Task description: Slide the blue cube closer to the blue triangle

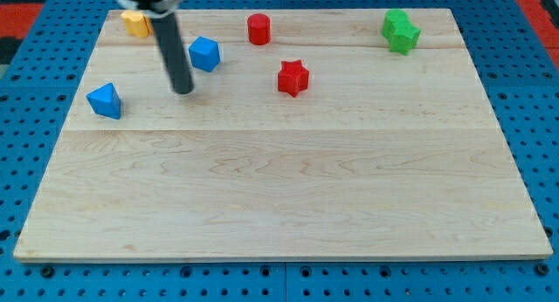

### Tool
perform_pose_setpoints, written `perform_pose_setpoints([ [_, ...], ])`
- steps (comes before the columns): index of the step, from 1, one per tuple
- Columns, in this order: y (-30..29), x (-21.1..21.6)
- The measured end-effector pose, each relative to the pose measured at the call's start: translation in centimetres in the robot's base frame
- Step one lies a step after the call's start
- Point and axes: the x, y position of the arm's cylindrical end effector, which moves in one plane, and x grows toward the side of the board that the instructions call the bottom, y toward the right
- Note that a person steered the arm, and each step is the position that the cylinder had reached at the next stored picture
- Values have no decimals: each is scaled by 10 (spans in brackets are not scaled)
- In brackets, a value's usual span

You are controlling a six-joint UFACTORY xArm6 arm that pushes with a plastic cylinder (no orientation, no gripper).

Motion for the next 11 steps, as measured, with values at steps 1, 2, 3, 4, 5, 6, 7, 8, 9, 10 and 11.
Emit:
perform_pose_setpoints([
  [1,50,-16],
  [2,69,-47],
  [3,69,-82],
  [4,57,-85],
  [5,23,-77],
  [6,-2,-70],
  [7,-24,-55],
  [8,-43,-33],
  [9,-59,-24],
  [10,-78,-15],
  [11,-91,-7],
])
